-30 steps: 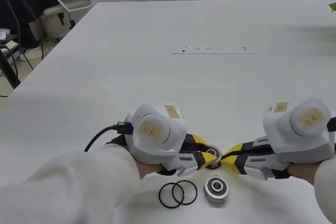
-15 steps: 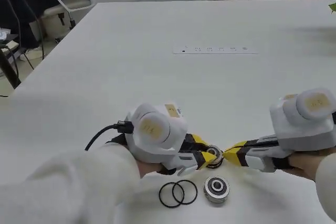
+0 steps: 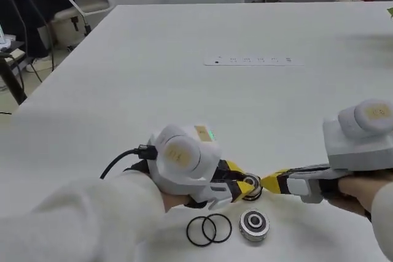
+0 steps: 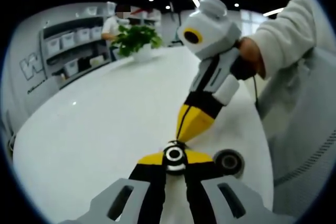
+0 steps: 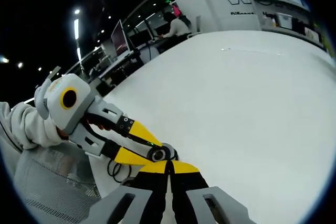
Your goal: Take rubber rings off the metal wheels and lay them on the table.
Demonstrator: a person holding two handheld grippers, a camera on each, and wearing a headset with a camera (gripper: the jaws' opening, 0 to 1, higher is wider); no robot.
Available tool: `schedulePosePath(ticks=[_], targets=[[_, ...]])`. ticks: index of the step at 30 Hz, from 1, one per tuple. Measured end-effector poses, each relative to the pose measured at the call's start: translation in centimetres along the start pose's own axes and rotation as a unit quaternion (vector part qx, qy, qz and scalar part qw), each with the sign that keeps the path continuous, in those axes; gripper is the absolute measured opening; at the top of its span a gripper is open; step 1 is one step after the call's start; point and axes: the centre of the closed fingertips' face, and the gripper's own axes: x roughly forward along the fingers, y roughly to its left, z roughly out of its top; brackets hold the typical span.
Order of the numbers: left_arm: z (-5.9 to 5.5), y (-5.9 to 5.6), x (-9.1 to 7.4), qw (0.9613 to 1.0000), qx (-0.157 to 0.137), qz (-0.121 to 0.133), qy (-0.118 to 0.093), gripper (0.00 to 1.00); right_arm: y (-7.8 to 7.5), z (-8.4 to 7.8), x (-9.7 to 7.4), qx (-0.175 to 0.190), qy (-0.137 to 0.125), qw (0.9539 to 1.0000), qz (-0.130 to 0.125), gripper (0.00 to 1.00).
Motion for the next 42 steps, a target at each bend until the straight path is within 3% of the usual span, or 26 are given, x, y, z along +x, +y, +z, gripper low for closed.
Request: schedulePosePath(ticks=[21,42], targets=[[0.0,-0.01,0.04,1.0,0.006,0.001,0.002,0.14,0.49,0.22,0.14,0.024,0.0,0.9997,0.008,0.0],[0.0,-0.04,0.07,1.0,0.007,0.001,0.002,0.14,0.94,0.46,0.52,-0.002,0.002,0.9999,0.014,0.0]])
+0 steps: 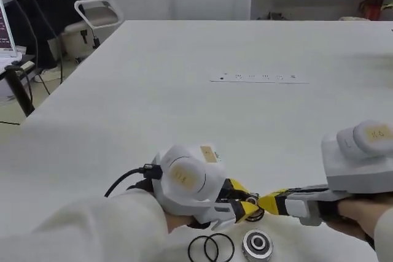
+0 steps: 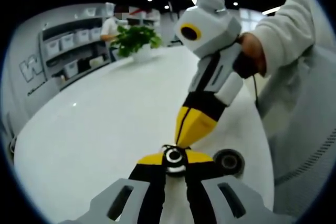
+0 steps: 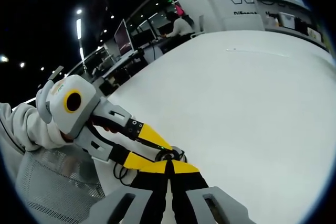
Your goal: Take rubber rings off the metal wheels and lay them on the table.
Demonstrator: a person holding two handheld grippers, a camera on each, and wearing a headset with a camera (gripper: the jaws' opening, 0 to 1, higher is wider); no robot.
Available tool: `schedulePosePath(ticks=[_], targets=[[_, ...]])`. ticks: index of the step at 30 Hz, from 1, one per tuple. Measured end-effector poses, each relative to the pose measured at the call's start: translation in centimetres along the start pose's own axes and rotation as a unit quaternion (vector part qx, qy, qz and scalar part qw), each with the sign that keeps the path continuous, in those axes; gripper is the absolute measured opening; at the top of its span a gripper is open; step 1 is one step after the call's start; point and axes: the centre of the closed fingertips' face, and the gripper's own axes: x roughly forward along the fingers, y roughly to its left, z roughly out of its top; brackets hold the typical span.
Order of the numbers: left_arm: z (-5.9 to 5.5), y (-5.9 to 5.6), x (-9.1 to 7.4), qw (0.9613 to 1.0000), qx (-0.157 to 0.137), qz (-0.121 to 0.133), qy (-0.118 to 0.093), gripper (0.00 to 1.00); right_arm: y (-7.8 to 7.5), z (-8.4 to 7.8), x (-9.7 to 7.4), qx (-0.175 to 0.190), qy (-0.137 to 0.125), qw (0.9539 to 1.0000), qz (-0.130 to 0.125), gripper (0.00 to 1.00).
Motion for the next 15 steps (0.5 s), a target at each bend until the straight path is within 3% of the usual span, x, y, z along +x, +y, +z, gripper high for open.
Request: schedulePosePath(ticks=[3,4,5,15], targets=[[0.01,-0.02,0.01,1.0,0.0,0.0,0.0,0.14,0.43,0.56,0.19,-0.002,-0.014,0.9999,0.01,0.0],[0.0,-0.01,0.0,1.0,0.001,0.0,0.0,0.14,0.48,0.28,0.2,-0.001,-0.004,1.0,0.009,0.0],[0.0,-0.01,0.0,1.0,0.001,0.0,0.0,0.14,0.8,0.75,0.29,-0.008,-0.018,0.9997,0.016,0.0],[0.06,0.02,0.04,1.0,0.004,-0.002,0.005,0.14,0.16,0.72,0.18,-0.008,-0.014,0.9999,0.002,0.0]])
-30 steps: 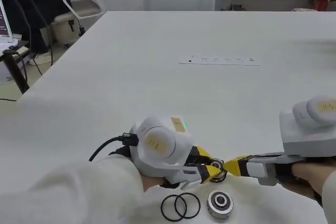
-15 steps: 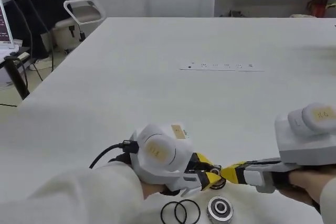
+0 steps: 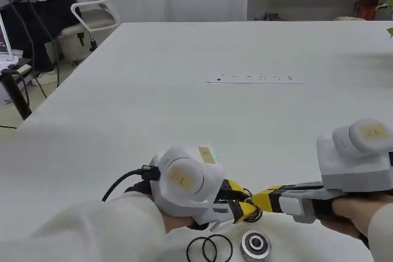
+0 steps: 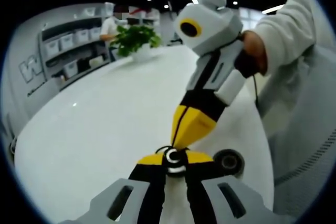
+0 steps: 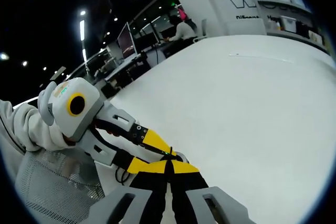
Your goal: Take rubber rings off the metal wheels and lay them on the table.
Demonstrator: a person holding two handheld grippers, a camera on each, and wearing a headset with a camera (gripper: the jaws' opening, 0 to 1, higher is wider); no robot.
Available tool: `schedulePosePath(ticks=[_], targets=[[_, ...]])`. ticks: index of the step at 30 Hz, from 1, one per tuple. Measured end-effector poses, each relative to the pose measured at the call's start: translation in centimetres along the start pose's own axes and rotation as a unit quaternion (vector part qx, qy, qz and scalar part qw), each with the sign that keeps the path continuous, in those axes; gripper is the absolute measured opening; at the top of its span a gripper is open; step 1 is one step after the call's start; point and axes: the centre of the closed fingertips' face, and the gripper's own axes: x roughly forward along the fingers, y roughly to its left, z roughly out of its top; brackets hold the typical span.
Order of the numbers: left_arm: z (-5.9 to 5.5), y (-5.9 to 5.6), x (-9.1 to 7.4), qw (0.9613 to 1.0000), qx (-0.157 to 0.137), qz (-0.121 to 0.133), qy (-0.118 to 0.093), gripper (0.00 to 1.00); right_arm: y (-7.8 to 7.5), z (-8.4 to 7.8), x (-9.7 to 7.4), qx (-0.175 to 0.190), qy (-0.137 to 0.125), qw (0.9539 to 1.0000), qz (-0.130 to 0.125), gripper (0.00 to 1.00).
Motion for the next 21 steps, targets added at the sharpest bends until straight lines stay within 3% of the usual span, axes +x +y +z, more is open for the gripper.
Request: schedulePosePath(ticks=[7,17,21], targets=[[0.5,-0.1,-0.5,0.9999,0.003,-0.012,0.008,0.18,-0.3,0.1,-0.2,0.007,-0.001,1.0,-0.005,0.0],[2.3,0.0,-2.1,0.9999,0.003,-0.012,-0.003,0.29,-0.1,0.7,-0.7,0.023,-0.013,0.9996,-0.004,0.0],[3.4,0.4,-3.4,0.9998,0.016,-0.011,-0.008,0.36,0.0,0.9,-0.8,0.025,-0.018,0.9995,-0.003,0.0]])
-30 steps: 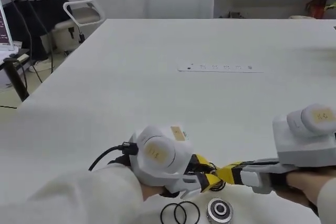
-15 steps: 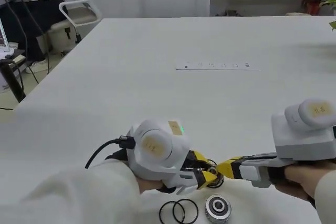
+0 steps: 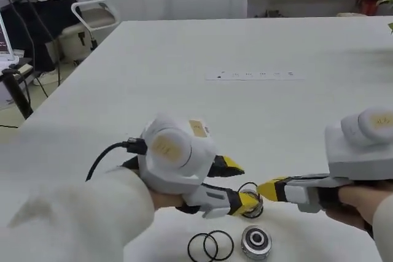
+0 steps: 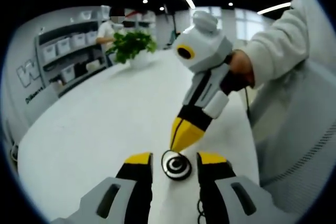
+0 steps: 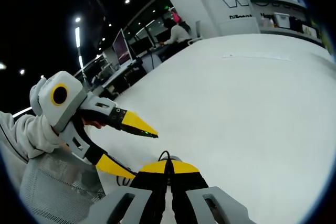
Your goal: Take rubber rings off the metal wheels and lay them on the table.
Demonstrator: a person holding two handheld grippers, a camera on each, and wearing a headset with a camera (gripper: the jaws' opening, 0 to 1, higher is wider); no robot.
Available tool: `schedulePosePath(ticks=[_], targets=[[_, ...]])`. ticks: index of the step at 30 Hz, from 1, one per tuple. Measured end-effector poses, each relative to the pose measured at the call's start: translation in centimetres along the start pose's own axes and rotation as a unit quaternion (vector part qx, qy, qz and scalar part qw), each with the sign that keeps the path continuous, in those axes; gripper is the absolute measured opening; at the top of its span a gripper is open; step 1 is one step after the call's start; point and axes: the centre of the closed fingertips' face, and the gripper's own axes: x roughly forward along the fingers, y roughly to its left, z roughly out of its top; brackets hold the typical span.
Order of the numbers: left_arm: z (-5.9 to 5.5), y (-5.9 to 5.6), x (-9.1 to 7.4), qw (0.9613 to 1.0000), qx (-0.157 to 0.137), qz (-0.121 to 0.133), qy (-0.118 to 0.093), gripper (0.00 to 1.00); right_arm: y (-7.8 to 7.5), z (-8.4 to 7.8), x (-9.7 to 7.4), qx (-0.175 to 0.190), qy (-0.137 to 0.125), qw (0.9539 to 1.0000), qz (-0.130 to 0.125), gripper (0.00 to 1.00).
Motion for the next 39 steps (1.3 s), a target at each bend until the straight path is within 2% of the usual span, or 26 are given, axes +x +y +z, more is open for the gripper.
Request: schedulePosePath(ticks=[7,9,21,27,30,36,39], targets=[[2.7,1.2,-3.6,0.9996,0.013,0.018,-0.02,0.47,0.2,0.8,-0.3,0.008,-0.016,0.9998,0.003,0.0],[3.4,1.4,-4.9,0.999,0.025,0.026,-0.028,0.5,0.2,1.1,-0.5,0.011,-0.021,0.9997,0.004,0.0],[4.5,1.5,-12.1,0.9961,0.045,0.067,-0.035,0.57,0.5,2.2,-1.2,0.024,-0.046,0.9986,0.01,0.0],[3.7,1.0,-15.0,0.9942,0.043,0.093,-0.033,0.64,0.9,2.9,-1.5,0.028,-0.061,0.9976,0.017,0.0],[3.1,0.8,-16.5,0.9927,0.026,0.111,-0.04,0.65,1.4,3.4,-1.7,0.029,-0.069,0.9969,0.024,0.0],[1.7,0.3,-18.2,0.9894,0.003,0.138,-0.044,0.68,2.2,3.8,-1.9,0.03,-0.079,0.9958,0.035,0.0],[0.5,-0.1,-18.6,0.9882,-0.017,0.147,-0.041,0.7,2.5,4.0,-2.0,0.03,-0.082,0.9954,0.04,0.0]])
